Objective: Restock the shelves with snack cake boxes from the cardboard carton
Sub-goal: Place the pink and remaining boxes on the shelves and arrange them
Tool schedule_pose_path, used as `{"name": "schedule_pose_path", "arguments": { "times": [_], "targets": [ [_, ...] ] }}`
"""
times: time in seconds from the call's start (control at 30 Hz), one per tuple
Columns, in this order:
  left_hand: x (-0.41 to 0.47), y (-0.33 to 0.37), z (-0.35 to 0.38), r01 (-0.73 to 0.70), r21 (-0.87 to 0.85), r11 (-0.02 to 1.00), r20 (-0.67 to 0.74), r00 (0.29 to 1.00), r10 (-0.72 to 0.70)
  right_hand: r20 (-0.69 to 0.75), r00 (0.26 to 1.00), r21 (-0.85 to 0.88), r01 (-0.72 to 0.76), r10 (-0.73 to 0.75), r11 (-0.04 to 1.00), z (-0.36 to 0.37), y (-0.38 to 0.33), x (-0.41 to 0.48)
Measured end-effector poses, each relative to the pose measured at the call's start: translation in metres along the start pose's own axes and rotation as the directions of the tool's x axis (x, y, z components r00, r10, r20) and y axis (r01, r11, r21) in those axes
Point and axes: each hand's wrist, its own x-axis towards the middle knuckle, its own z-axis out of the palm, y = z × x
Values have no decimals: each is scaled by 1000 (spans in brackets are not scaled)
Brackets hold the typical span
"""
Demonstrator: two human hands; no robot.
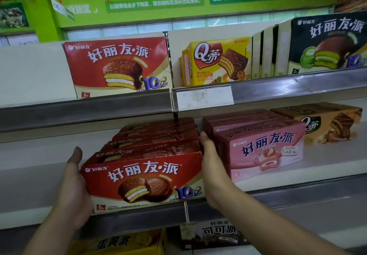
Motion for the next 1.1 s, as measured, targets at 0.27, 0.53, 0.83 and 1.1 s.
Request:
{"name": "schedule_pose_path", "arguments": {
  "times": [0.27, 0.53, 0.83, 1.1],
  "targets": [
    [10, -3, 17, -4, -9, 1000, 14, 1000, 4, -84, 996, 39, -34, 37, 999, 7, -11, 21],
    [17, -6, 20, -18, -35, 999, 18, 1000, 19, -126, 992, 51, -8, 14, 999, 14, -14, 29],
    [16, 0, 21, 45, -81, 996, 63, 997, -40, -73, 997, 83, -1, 8, 997, 4, -15, 27],
    [15, 0, 21, 59, -58, 997, 75, 996, -55, -72, 997, 37, 5, -3, 999, 0, -15, 29]
  ]
}}
